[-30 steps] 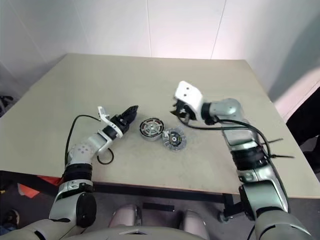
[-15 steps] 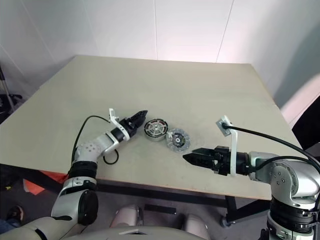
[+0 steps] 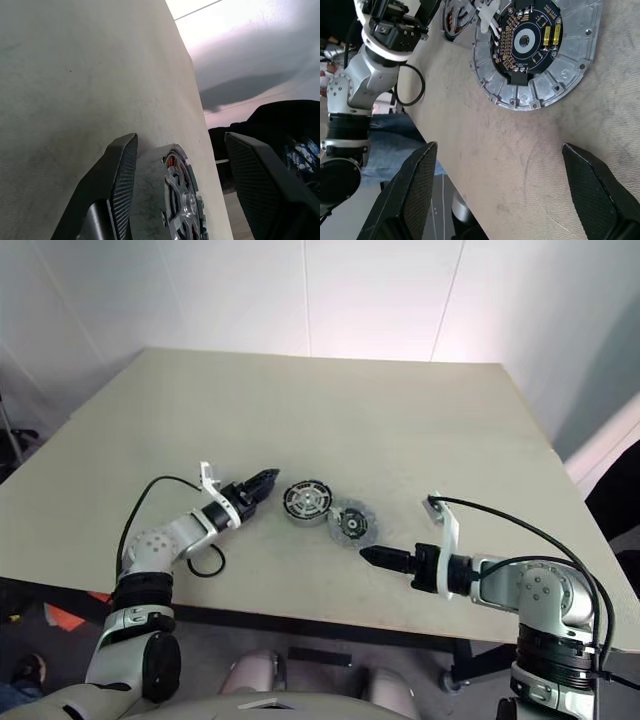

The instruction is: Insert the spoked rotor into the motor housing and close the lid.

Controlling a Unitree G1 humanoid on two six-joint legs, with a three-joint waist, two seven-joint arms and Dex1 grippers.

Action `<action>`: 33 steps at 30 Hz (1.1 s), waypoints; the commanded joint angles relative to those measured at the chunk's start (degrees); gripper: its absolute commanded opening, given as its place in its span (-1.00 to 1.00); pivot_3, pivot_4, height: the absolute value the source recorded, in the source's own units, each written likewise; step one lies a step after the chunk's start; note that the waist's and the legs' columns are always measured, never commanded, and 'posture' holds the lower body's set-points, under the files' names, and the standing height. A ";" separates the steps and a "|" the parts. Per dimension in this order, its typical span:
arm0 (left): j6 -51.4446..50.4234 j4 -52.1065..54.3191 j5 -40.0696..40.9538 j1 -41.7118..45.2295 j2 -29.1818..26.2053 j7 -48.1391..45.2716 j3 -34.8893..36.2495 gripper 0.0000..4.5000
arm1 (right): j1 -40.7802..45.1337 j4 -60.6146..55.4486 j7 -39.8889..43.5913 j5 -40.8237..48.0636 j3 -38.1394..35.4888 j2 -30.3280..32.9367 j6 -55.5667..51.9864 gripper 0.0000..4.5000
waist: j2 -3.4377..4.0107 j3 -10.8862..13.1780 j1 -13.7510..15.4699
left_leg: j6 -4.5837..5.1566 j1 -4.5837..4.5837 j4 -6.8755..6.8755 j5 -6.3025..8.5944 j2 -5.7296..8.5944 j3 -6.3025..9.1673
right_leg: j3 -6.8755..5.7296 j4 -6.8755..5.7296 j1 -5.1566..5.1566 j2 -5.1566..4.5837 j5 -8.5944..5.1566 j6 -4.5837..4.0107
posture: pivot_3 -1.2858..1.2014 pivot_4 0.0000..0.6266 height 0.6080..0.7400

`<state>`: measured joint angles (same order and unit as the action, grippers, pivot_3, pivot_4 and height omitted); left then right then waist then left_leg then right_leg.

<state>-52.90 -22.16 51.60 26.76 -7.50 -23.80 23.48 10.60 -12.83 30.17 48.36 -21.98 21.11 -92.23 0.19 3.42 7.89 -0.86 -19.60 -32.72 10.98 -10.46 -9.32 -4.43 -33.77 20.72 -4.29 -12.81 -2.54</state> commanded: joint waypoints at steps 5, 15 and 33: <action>-0.70 2.29 0.81 1.16 -0.73 0.23 0.35 0.31 | 3.42 4.18 -5.72 -0.91 0.82 -7.39 0.06 0.99 | -0.05 0.00 -1.00 | -0.13 0.40 0.21 -0.08 0.02 0.01 | -0.03 0.22 -0.14 0.00 -0.02 0.04 | 0.03 -1.00 1.00; -1.10 2.94 0.81 1.38 -1.07 0.42 0.24 0.31 | 8.94 12.21 -8.62 -5.34 1.41 -11.49 7.54 0.99 | -0.09 -0.03 -2.31 | -0.16 0.56 0.54 -0.10 0.02 0.16 | -0.21 0.47 0.03 0.02 -0.01 0.06 | 0.03 -1.00 1.00; 0.29 1.25 -0.35 2.61 -0.91 -0.24 -0.37 0.31 | 24.38 22.24 -9.86 -4.79 -2.19 -7.63 19.88 0.99 | 0.02 0.03 -1.30 | -0.19 -0.38 0.52 -0.12 0.24 0.19 | 0.00 0.01 0.98 0.01 0.61 -0.66 | 0.03 -1.00 1.00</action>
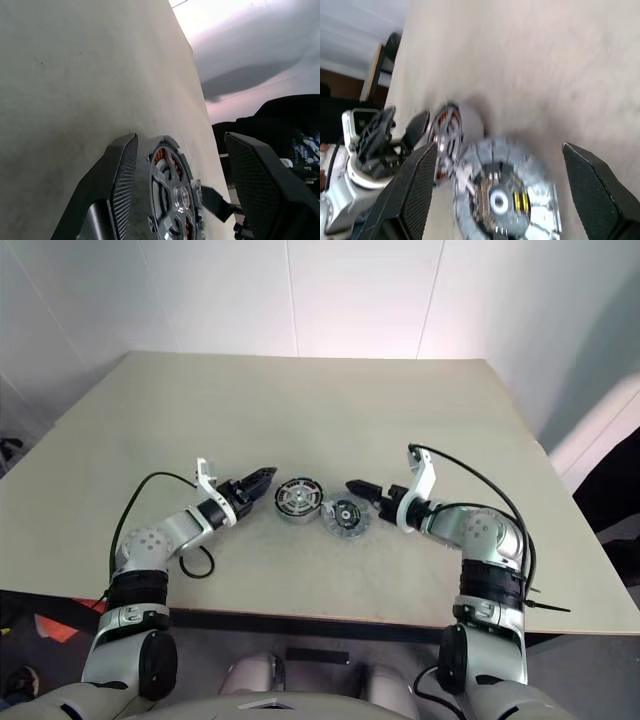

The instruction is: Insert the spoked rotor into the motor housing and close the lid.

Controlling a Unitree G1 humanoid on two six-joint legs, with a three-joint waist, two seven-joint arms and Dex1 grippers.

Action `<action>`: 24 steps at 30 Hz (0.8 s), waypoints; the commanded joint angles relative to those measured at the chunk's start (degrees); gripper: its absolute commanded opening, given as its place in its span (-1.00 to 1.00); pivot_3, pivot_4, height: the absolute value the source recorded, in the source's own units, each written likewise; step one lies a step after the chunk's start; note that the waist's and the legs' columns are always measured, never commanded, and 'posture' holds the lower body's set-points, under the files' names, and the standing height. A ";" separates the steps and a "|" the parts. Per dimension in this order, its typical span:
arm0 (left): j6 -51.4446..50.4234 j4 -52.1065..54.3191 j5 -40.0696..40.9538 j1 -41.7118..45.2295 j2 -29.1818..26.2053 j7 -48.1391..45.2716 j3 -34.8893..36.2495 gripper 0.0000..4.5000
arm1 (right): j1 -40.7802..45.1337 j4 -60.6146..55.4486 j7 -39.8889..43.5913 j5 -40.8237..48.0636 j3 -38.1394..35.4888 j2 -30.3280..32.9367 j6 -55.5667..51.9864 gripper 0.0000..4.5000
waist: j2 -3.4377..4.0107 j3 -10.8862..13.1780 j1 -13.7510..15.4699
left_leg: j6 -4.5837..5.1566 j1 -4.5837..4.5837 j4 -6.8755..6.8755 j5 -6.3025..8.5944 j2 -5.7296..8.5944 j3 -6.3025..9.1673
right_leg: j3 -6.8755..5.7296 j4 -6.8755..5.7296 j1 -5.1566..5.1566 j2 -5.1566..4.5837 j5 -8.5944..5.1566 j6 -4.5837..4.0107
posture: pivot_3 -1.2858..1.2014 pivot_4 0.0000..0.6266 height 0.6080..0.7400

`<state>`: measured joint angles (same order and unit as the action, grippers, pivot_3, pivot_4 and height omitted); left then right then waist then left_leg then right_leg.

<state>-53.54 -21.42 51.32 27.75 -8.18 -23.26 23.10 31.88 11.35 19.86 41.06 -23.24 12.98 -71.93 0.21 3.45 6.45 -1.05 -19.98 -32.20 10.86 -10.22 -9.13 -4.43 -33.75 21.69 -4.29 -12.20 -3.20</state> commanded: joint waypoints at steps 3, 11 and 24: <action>1.46 -0.34 -0.39 2.25 -0.67 -1.02 0.27 0.31 | 4.70 -4.63 0.40 3.53 0.79 0.94 -3.53 0.99 | 0.01 -0.01 0.23 | 0.04 -0.59 -0.03 -0.04 -0.02 0.08 | -0.03 -0.15 0.62 0.08 0.06 0.11 | 0.03 -1.00 1.00; 2.27 -0.44 -0.36 2.00 -0.66 -1.39 0.22 0.31 | 1.02 -10.12 -0.65 2.69 4.70 5.15 -9.92 0.99 | 0.00 0.00 1.14 | 0.07 -0.92 -0.26 0.04 0.02 0.20 | -0.07 -0.07 0.68 0.04 0.07 0.11 | 0.03 -1.00 1.00; 2.44 -0.58 -0.79 1.09 0.34 -1.64 0.01 0.31 | -10.95 -24.39 4.98 13.61 1.67 12.28 -20.57 0.99 | 0.01 0.00 2.21 | 0.03 0.16 -0.36 0.03 0.00 0.23 | -0.04 0.01 -0.41 0.01 -0.14 0.52 | 0.03 -1.00 1.00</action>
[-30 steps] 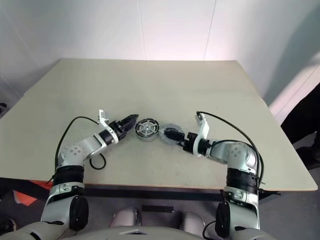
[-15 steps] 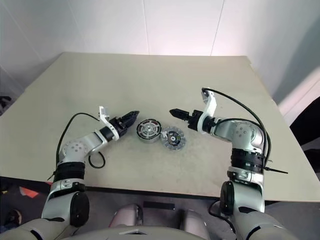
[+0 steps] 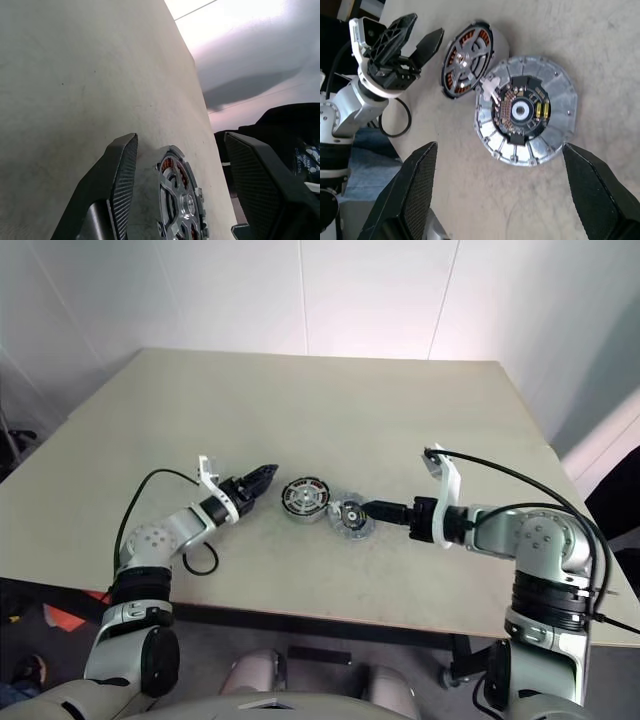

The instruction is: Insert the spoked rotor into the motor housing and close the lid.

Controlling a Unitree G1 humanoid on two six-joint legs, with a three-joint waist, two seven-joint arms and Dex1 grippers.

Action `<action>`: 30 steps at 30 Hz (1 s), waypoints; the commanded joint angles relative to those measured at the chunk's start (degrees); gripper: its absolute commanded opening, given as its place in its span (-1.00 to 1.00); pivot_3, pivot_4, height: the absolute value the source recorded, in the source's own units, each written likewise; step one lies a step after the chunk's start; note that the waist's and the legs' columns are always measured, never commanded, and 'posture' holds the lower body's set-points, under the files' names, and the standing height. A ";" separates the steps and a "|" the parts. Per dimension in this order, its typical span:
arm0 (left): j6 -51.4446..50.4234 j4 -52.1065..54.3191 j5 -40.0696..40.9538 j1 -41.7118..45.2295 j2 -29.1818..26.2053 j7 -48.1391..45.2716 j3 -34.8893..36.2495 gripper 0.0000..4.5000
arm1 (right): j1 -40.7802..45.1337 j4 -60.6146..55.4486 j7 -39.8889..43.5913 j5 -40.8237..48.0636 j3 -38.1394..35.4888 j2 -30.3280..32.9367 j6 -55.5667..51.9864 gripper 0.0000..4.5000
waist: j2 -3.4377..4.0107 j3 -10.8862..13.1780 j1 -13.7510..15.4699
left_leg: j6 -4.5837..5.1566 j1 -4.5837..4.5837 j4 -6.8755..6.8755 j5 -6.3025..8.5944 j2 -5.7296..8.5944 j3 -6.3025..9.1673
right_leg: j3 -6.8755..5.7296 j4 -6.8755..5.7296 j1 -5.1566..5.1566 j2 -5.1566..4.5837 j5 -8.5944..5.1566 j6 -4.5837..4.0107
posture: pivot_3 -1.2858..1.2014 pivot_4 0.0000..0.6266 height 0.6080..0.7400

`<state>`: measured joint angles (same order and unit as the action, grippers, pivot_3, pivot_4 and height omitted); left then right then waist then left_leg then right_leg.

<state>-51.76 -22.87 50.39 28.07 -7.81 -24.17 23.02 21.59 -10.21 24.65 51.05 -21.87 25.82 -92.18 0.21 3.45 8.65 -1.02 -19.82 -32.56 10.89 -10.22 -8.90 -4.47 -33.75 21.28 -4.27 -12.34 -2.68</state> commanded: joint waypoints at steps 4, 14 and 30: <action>0.40 1.18 0.14 0.85 -0.24 -0.66 0.07 0.31 | -3.46 -2.88 -2.52 4.72 1.87 -4.28 -0.32 0.99 | 0.01 -0.01 0.02 | 0.00 -0.03 -0.01 0.00 0.01 0.03 | 0.00 0.02 0.01 0.00 0.00 0.00 | 0.03 -1.00 1.00; -0.50 3.37 0.83 -0.67 -1.47 0.03 0.71 0.31 | -5.22 -0.07 -5.89 6.16 3.07 -6.27 -0.32 0.99 | 0.01 -0.01 0.05 | 0.00 -0.13 0.01 0.00 0.03 0.09 | -0.02 0.02 0.06 -0.01 0.01 -0.01 | 0.03 -1.00 1.00; -1.08 3.82 0.77 -0.35 -2.58 0.12 0.79 0.31 | -2.78 7.83 -15.01 -0.31 -5.49 -19.32 1.22 0.99 | -0.06 -0.05 -1.08 | -0.38 0.33 0.23 -0.23 -0.02 0.08 | -0.03 0.04 -0.14 0.00 -0.02 0.00 | 0.03 -1.00 1.00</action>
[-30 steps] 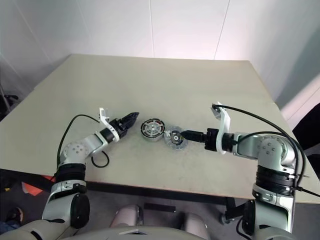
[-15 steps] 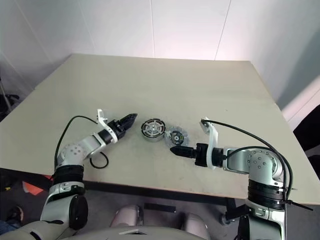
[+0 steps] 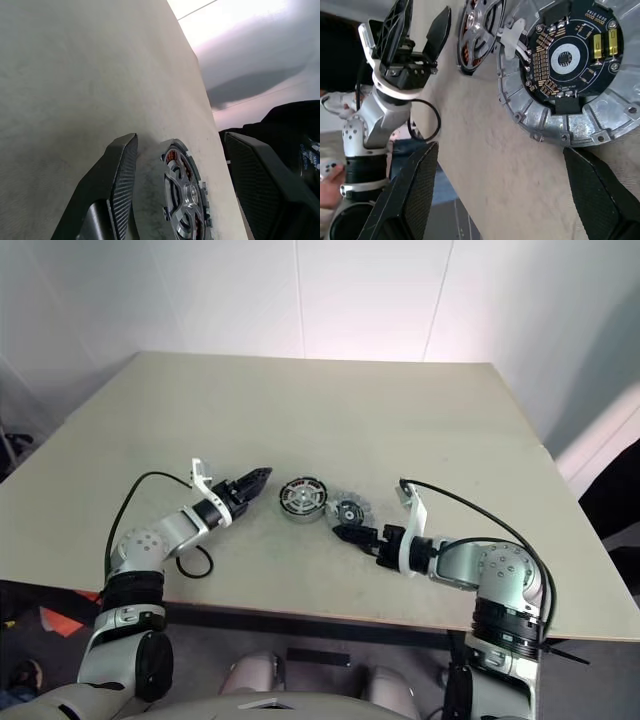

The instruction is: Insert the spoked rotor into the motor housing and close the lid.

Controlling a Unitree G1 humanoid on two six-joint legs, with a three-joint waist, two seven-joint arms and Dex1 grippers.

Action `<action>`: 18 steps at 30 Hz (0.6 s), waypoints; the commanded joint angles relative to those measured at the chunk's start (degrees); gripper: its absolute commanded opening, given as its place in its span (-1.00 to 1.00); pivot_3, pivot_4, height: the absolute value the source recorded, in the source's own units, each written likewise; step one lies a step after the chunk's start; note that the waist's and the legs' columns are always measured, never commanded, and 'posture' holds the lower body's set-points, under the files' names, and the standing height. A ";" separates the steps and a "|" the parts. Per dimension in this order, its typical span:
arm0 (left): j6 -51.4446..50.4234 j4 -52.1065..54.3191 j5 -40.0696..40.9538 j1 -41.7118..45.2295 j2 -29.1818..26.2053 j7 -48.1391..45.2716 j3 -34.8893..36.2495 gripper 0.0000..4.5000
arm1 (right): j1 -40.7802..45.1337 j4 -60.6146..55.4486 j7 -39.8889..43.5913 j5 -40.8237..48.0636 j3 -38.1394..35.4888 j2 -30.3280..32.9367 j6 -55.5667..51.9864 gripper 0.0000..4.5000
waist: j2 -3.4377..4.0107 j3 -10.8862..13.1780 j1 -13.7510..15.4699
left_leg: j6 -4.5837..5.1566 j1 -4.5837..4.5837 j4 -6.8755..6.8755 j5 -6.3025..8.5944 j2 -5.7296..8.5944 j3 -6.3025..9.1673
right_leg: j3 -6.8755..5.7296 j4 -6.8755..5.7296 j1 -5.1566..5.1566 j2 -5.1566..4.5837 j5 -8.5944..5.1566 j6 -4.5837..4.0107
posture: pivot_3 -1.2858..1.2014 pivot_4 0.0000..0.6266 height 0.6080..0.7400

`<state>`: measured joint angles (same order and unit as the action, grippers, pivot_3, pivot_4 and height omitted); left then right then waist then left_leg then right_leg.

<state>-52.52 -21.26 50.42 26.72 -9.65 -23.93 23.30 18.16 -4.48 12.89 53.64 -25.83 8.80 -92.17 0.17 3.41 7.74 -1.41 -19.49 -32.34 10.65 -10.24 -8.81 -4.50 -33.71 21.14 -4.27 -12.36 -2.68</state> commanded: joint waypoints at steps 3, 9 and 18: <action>-0.46 2.09 0.71 1.20 -1.04 -0.15 0.50 0.31 | 1.06 2.67 -4.64 -3.57 -3.28 -4.28 1.94 0.99 | -0.02 -0.01 -0.69 | -0.01 0.26 0.06 0.00 0.01 0.00 | 0.00 0.10 -0.15 0.00 -0.01 0.01 | 0.03 -1.00 1.00; -0.73 2.12 0.53 1.18 -1.25 -0.23 0.33 0.31 | 3.52 4.39 -7.74 -3.90 -8.05 -7.66 5.33 0.99 | -0.01 0.00 -0.91 | 0.05 0.40 0.15 0.03 0.01 0.02 | -0.10 0.53 -0.14 0.00 -0.01 0.03 | 0.03 -1.00 1.00; -0.65 2.07 0.33 1.41 -1.24 -0.10 0.04 0.31 | 8.64 7.93 -12.84 -2.26 -11.79 -11.17 12.35 0.99 | 0.06 0.07 -0.83 | 0.06 0.32 0.15 0.04 0.14 0.03 | -0.16 0.98 -0.08 -0.11 0.02 0.10 | 0.03 -1.00 1.00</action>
<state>-53.11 -21.19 50.39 26.79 -10.57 -23.90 23.24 25.56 4.17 1.05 50.79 -37.20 -1.96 -81.23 0.23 3.48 6.91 -1.35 -19.19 -32.16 10.69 -10.09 -8.78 -4.65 -32.74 21.06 -4.38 -12.33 -2.57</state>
